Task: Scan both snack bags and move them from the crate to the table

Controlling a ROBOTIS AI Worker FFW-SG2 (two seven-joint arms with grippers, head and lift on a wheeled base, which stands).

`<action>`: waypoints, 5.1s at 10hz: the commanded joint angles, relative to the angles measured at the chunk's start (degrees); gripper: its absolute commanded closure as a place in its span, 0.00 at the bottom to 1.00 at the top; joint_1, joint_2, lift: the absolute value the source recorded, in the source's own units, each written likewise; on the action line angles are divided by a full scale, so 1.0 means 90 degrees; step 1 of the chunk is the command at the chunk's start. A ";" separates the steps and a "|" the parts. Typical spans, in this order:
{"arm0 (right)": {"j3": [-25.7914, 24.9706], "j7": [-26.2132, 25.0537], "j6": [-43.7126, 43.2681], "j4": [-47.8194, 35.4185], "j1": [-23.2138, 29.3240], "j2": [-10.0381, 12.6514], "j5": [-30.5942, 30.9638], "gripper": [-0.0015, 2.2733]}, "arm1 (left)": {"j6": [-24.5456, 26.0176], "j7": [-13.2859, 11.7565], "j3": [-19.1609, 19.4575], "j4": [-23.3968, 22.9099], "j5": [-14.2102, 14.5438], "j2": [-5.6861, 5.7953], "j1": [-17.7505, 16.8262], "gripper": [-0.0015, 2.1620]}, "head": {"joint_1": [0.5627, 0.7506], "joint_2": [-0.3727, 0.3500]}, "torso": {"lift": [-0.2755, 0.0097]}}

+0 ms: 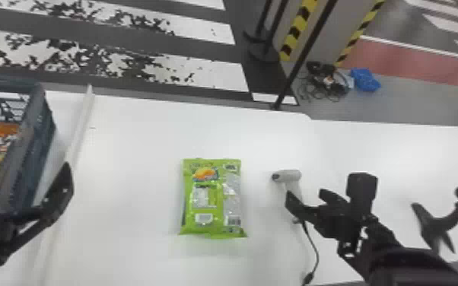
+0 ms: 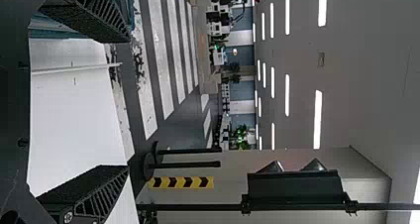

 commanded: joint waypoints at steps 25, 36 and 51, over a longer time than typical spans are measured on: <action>-0.0995 0.1805 0.2502 -0.0898 -0.0514 0.0133 -0.2160 0.99 | 0.0040 -0.0019 0.0039 0.0062 -0.0009 0.0010 -0.0018 0.04 | 0.70 0.37 | 0.66; -0.3173 0.0418 0.0431 0.3203 -0.1598 -0.0746 -0.2883 0.97 | 0.0040 -0.0010 0.0127 0.0062 0.0059 0.0030 -0.0037 0.04 | 0.70 0.03 | 0.66; -0.0849 -0.0099 -0.3240 -0.0820 0.0805 0.0846 -0.1662 0.03 | 0.0059 0.0039 0.0166 -0.0016 0.0098 -0.0009 -0.0028 0.04 | 0.70 0.03 | 0.66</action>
